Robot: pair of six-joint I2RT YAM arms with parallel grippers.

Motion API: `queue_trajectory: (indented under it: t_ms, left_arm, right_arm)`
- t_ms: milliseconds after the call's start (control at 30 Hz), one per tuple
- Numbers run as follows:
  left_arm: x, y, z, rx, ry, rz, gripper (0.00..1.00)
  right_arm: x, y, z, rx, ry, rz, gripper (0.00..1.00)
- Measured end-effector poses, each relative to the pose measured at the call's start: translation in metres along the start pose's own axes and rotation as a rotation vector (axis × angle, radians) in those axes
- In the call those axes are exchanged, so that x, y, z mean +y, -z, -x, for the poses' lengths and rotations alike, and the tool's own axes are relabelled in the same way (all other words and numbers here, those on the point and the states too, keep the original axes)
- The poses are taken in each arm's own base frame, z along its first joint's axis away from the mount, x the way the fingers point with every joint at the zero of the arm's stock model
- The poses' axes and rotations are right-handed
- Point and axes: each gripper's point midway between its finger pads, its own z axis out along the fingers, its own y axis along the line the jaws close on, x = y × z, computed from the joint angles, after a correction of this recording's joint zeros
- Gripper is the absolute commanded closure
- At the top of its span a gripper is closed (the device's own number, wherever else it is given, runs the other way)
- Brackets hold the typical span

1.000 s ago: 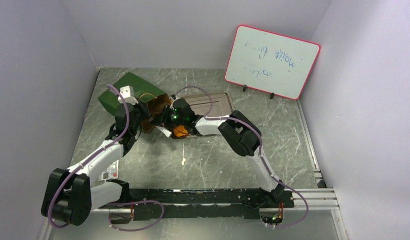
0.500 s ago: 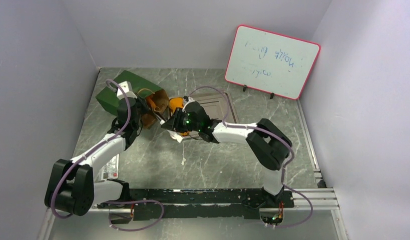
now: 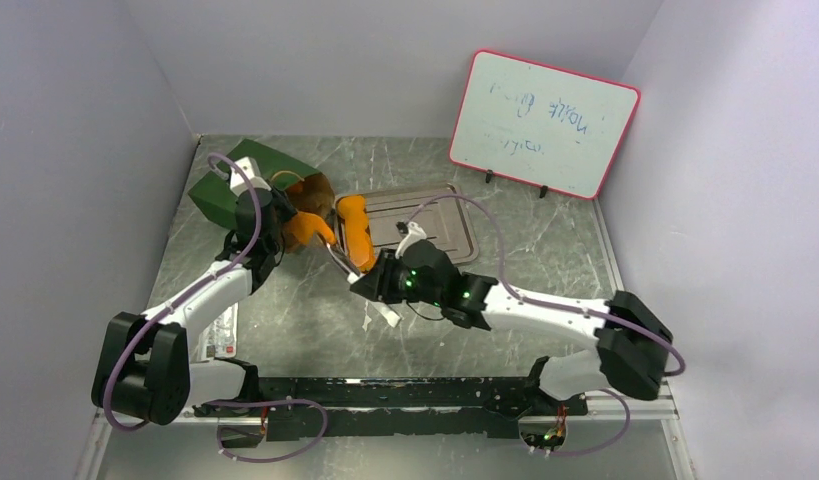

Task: Take the fake bread out of the paper bag
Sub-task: Take out the fake bread from the paper bag, then place the fake bread in the container.

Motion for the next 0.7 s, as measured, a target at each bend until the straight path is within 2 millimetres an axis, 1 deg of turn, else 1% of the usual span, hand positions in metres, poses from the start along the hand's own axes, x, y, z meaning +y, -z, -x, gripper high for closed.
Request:
queue_trajectory:
  t_ms: [133,233,400,500,700]
  left_arm:
    - [0.002,-0.001,0.003,-0.007,0.000,0.020,0.93]
    - [0.004,-0.001,0.005,-0.015,0.001,0.035,0.93]
    - [0.008,-0.001,0.003,-0.010,-0.004,0.055,0.93]
    - [0.009,-0.001,0.003,-0.007,-0.006,0.058,0.93]
    - [0.009,0.001,0.003,-0.003,-0.007,0.058,0.93]
  right_arm:
    - [-0.004,0.029,-0.004,-0.028,0.013,-0.033,1.00]
    - [-0.009,0.048,-0.004,-0.057,0.024,-0.065,1.00]
    - [-0.013,0.072,0.008,-0.126,0.044,-0.116,1.00]
    - [-0.023,0.078,0.016,-0.169,0.060,-0.167,1.00]
    - [-0.060,0.076,0.018,-0.197,0.130,-0.333,1.00]
